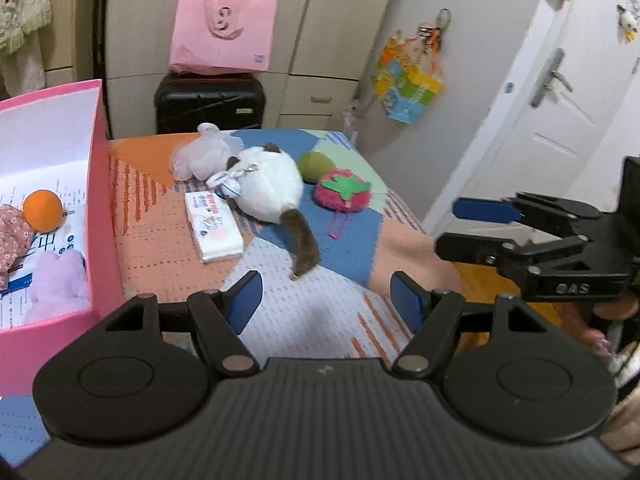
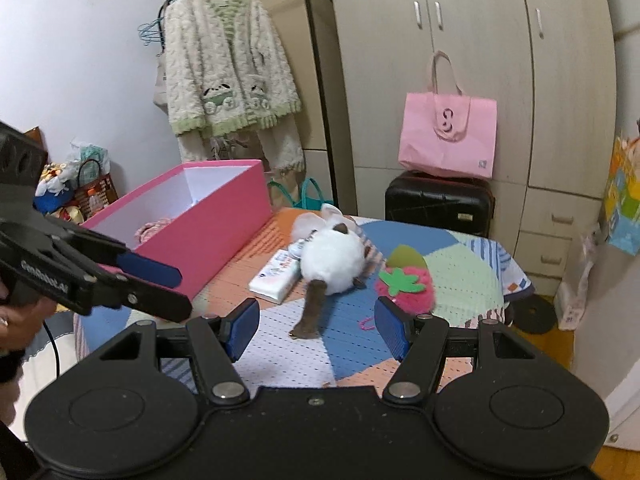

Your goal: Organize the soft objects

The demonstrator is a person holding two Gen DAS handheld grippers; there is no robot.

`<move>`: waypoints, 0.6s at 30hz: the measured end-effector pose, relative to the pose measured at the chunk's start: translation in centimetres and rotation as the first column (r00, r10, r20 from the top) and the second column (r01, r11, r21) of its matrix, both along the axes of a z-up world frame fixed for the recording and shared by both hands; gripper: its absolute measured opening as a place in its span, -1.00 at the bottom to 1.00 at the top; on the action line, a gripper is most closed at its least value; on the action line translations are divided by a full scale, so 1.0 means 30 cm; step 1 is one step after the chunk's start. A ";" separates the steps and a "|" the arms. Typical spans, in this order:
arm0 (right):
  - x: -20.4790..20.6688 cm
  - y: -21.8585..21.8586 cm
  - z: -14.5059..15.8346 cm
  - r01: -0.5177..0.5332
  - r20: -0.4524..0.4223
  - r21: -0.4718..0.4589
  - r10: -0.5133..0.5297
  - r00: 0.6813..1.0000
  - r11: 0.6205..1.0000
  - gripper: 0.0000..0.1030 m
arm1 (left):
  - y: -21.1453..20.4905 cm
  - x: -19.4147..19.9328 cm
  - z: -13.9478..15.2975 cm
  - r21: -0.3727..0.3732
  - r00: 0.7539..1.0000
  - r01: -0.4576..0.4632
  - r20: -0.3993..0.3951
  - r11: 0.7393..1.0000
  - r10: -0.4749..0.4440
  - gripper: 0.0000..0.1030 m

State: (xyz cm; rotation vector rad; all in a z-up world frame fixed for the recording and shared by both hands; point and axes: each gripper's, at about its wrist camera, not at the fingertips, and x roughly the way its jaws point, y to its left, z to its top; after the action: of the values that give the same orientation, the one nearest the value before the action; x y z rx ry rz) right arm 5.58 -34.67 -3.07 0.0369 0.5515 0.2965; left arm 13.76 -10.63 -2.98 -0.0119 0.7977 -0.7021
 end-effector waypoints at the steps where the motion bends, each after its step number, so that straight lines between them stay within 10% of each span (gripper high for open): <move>1: 0.011 -0.007 -0.009 0.005 -0.005 0.003 -0.005 1.000 1.000 0.34 | -0.011 0.010 -0.012 0.009 1.000 -0.015 0.009 1.000 0.015 0.36; 18: 0.267 -0.086 -0.184 0.066 0.004 -0.085 -0.066 0.998 0.994 0.44 | -0.099 0.209 -0.156 0.124 0.964 -0.235 0.160 0.964 0.214 0.36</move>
State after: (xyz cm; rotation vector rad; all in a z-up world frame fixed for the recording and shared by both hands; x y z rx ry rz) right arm 13.58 -37.24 -8.59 -0.0276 0.5606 0.2085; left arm 20.05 -13.60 -7.65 0.0753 0.6915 -0.4243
